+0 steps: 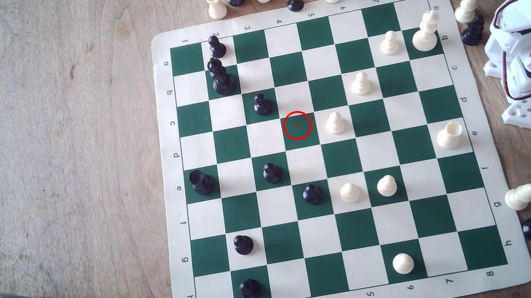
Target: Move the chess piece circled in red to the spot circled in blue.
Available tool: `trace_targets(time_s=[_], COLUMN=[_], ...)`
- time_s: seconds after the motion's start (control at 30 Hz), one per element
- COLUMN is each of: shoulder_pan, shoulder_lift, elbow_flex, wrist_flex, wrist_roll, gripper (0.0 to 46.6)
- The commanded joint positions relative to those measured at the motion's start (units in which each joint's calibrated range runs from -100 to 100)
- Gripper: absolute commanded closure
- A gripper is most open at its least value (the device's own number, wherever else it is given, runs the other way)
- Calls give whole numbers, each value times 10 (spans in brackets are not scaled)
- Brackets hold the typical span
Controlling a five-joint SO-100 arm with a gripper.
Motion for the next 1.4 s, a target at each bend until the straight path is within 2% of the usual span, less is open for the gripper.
trace_targets(time_s=[0.0, 0.67, 1.37], shoulder_pan=[1, 6, 18], shoulder_lift=[0, 16, 15], elbow_flex=[-1, 73, 86], wrist_flex=[-11, -77, -89], wrist_roll=[2, 11, 24], gripper=[464, 464, 464])
